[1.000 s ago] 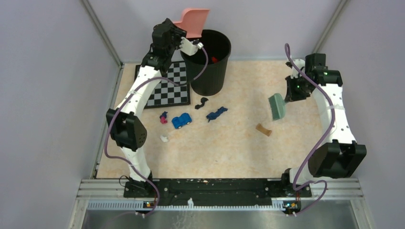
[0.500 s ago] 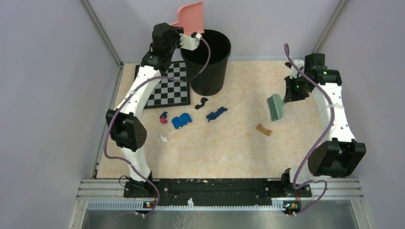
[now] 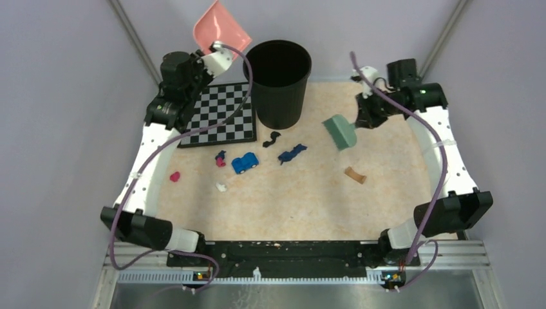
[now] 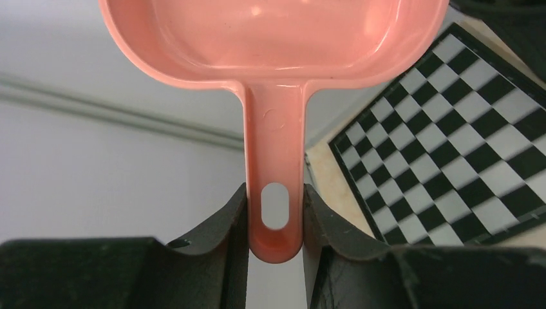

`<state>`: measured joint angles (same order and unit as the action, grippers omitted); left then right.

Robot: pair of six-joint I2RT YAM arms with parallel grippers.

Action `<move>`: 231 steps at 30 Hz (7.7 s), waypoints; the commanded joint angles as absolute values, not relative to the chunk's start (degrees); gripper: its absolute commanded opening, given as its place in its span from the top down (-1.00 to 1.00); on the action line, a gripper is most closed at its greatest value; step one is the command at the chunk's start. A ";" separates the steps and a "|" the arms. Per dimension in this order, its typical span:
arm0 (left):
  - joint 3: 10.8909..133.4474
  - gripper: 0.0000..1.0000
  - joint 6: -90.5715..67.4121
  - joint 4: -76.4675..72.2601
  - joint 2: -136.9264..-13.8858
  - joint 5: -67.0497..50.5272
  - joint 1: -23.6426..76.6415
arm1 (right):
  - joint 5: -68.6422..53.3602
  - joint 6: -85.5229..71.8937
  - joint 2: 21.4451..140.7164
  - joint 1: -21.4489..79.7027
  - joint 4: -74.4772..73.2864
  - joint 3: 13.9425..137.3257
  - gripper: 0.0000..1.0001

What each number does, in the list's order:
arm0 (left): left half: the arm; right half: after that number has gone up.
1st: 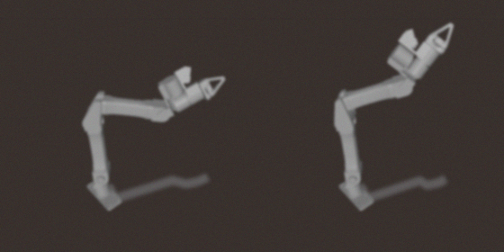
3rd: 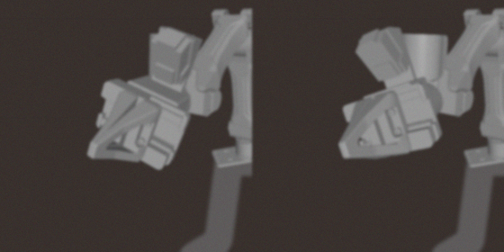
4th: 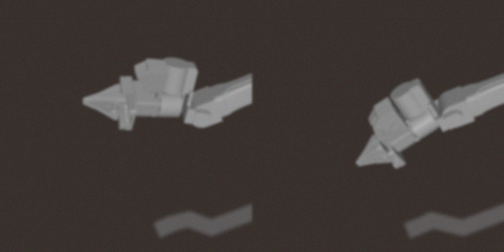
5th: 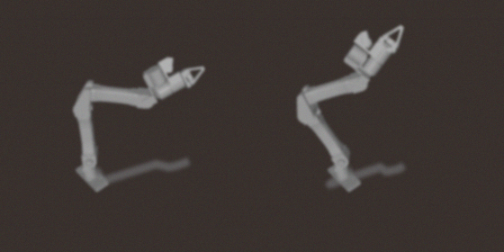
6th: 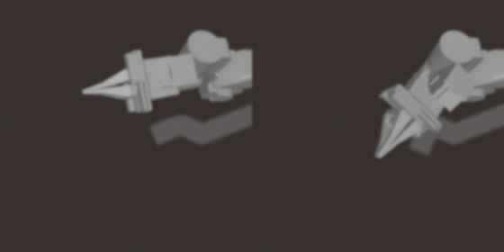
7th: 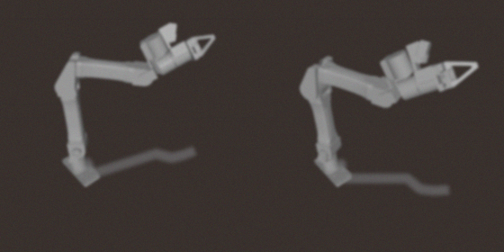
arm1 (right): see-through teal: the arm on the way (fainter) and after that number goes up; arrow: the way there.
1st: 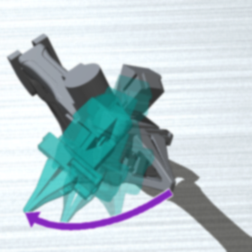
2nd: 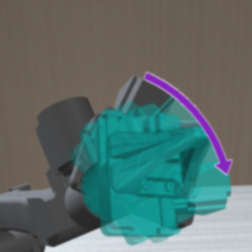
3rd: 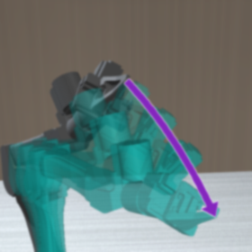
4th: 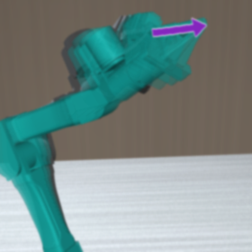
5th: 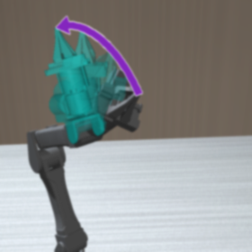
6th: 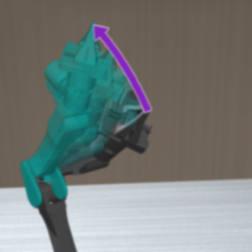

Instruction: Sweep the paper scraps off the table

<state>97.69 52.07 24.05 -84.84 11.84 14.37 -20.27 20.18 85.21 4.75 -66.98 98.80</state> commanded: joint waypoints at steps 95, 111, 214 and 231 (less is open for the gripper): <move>80.44 1.00 0.13 38.41 -68.12 -20.54 -16.58 | -28.29 36.76 118.18 57.77 -37.56 115.09 1.00; 87.30 1.00 4.57 38.17 -68.39 -13.35 -16.54 | -20.20 -17.59 128.16 57.39 -4.01 123.90 1.00; 84.45 1.00 56.73 77.67 -70.43 -4.51 10.98 | -29.41 -6.48 105.84 41.43 -40.63 85.00 1.00; 69.70 1.00 55.39 77.55 -74.47 -17.27 27.45 | -19.77 8.22 81.78 28.21 -53.46 82.14 1.00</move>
<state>71.57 56.66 78.48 -74.13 -13.23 24.29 -19.05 4.78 86.39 27.49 -50.61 81.32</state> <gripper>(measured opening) 0.354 0.058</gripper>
